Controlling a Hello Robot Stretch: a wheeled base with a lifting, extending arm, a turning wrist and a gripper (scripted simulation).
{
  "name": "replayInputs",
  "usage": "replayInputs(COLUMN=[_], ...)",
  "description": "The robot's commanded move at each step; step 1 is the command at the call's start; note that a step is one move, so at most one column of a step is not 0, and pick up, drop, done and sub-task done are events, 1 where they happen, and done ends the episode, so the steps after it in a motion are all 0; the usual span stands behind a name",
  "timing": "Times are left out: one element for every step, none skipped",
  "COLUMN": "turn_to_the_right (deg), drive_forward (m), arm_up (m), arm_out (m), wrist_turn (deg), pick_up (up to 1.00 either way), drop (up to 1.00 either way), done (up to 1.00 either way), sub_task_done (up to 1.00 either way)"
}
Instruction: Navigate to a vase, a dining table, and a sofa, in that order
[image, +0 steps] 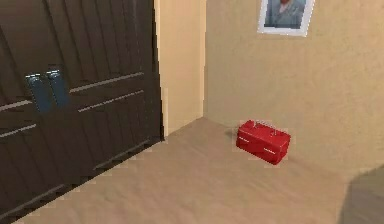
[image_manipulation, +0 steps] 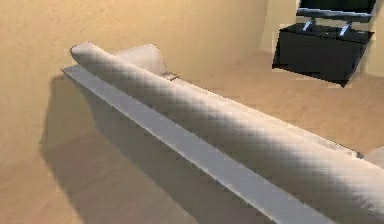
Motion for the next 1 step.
replayInputs(turn_to_the_right=[-15.0], drive_forward=[0.0], arm_up=[0.0], arm_out=[0.0], wrist_turn=[0.0], pick_up=[0.0], drop=[0.0], done=[0.0], sub_task_done=[0.0])
